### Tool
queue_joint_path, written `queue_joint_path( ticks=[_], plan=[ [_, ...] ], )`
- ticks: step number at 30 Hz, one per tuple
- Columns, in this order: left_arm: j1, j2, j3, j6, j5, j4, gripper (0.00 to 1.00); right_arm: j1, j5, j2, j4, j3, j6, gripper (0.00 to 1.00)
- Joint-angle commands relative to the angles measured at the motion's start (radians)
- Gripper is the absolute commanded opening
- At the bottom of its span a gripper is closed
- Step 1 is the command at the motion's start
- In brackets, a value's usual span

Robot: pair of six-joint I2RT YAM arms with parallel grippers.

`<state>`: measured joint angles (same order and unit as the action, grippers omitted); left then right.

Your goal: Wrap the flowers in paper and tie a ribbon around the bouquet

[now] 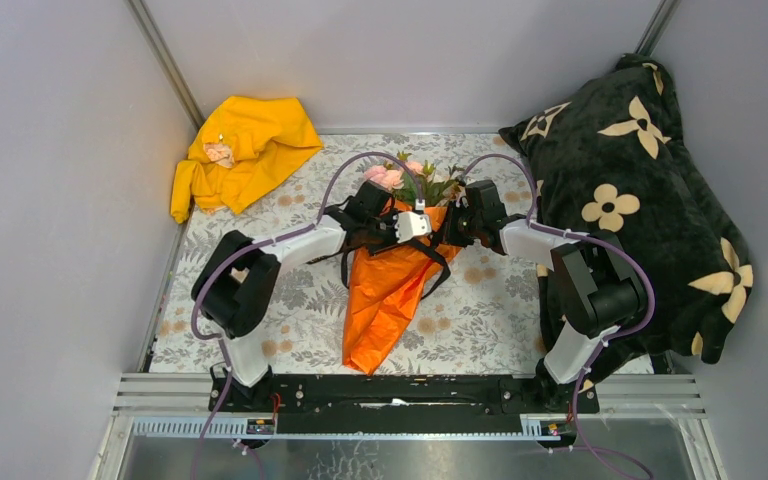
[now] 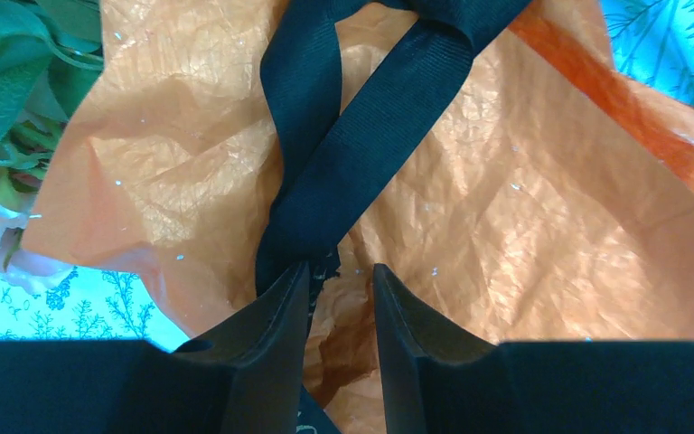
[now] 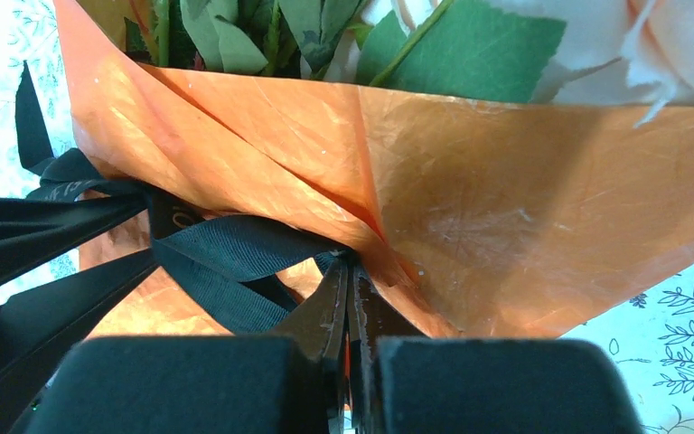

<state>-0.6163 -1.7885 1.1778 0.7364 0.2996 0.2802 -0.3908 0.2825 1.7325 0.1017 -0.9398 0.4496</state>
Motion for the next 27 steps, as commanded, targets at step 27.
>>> queue_joint_path(
  ticks=[27],
  plan=[
    [-0.145, 0.116, 0.033, -0.017, -0.042, 0.042, 0.0, -0.03, 0.176, -0.016, -0.002, -0.074, -0.038, 0.0]
  ],
)
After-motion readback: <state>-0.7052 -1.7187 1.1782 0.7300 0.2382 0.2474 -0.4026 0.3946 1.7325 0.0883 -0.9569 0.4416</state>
